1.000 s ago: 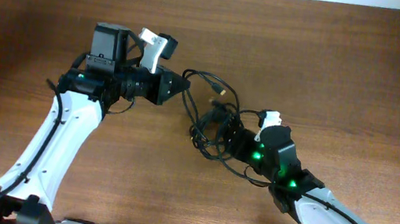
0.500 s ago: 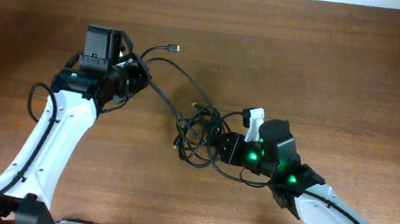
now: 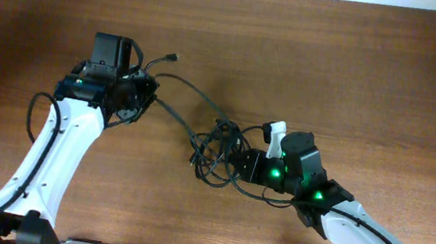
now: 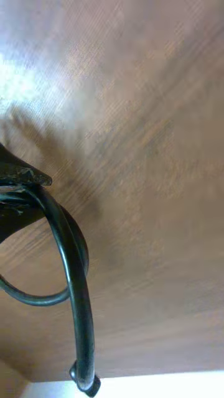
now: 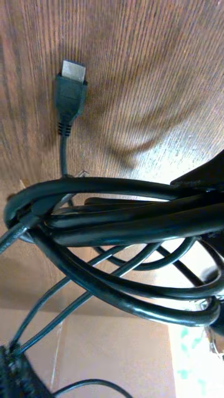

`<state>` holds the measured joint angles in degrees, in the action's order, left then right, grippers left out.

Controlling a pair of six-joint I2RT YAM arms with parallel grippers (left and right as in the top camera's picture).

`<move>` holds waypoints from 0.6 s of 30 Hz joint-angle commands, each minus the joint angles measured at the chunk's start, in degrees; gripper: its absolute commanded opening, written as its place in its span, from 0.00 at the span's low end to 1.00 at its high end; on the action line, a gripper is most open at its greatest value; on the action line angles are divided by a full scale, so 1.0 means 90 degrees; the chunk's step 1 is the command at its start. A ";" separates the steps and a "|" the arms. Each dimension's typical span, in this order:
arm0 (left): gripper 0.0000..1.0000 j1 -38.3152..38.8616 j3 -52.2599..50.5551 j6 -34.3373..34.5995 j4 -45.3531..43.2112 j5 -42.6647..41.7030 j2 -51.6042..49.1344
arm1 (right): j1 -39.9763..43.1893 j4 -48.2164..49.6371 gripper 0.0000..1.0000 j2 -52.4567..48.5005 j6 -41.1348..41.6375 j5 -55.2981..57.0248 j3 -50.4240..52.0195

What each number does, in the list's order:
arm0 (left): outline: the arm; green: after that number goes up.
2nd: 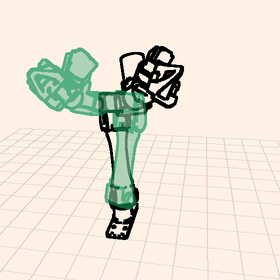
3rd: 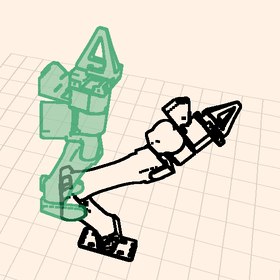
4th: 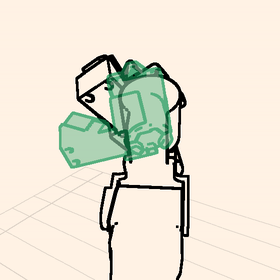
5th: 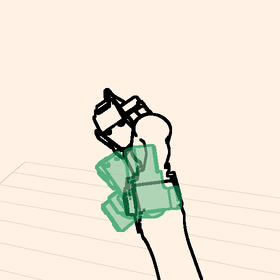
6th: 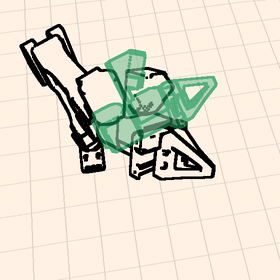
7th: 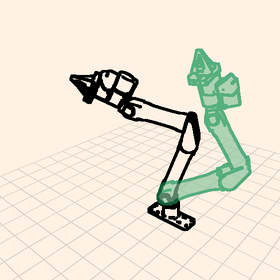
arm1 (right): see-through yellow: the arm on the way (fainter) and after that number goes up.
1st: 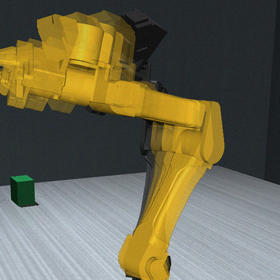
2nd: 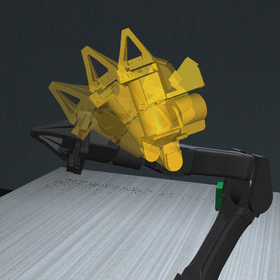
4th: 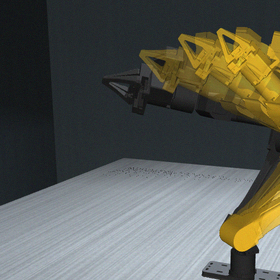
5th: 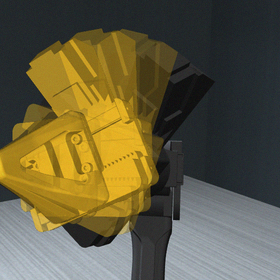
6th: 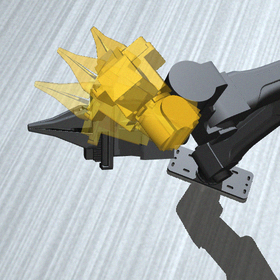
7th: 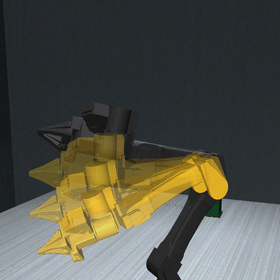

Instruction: Untangle cables

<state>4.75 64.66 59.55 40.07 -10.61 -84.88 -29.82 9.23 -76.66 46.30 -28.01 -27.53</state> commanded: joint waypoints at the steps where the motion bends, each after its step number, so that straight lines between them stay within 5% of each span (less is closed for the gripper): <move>1: 0.00 -0.0415 0.0129 -0.0194 -0.0595 0.0724 0.0109 | 0.0024 -0.0372 0.04 -0.0041 -0.0165 0.0211 0.0330; 2: 0.00 -0.0437 0.0129 0.0867 -0.0590 0.1224 0.0109 | 0.0024 -0.0432 0.04 -0.0041 -0.0165 0.0209 0.0330; 4: 0.00 -0.0466 0.0129 0.1797 -0.0593 0.1494 0.0109 | 0.0024 -0.0508 0.04 -0.0041 -0.0163 0.0209 0.0330; 6: 0.03 -0.0457 0.0129 0.1904 -0.0556 0.1416 0.0109 | 0.0024 -0.0505 0.04 -0.0041 -0.0163 0.0211 0.0330; 7: 0.14 -0.0447 0.0129 0.1642 -0.0486 0.1304 0.0109 | 0.0024 -0.0503 0.05 -0.0041 -0.0163 0.0211 0.0330; 9: 0.63 -0.0447 0.0129 0.0245 -0.0464 0.0597 0.0109 | 0.0024 -0.0500 0.11 -0.0041 -0.0163 0.0216 0.0330; 10: 0.78 -0.0447 0.0129 -0.0219 -0.0418 0.0277 0.0109 | 0.0024 -0.0500 0.13 -0.0041 -0.0163 0.0214 0.0330; 16: 0.78 -0.0393 0.0129 -0.1838 -0.0758 -0.1705 0.0109 | 0.0024 -0.0481 0.14 -0.0041 -0.0163 0.0219 0.0330; 18: 0.72 -0.0090 0.0129 -0.1826 -0.0998 -0.1938 0.0109 | 0.0024 -0.0481 0.14 -0.0041 -0.0163 0.0245 0.0330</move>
<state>1.10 65.04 47.90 32.69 -20.18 -84.86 -29.76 4.67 -77.10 46.02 -26.83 -24.51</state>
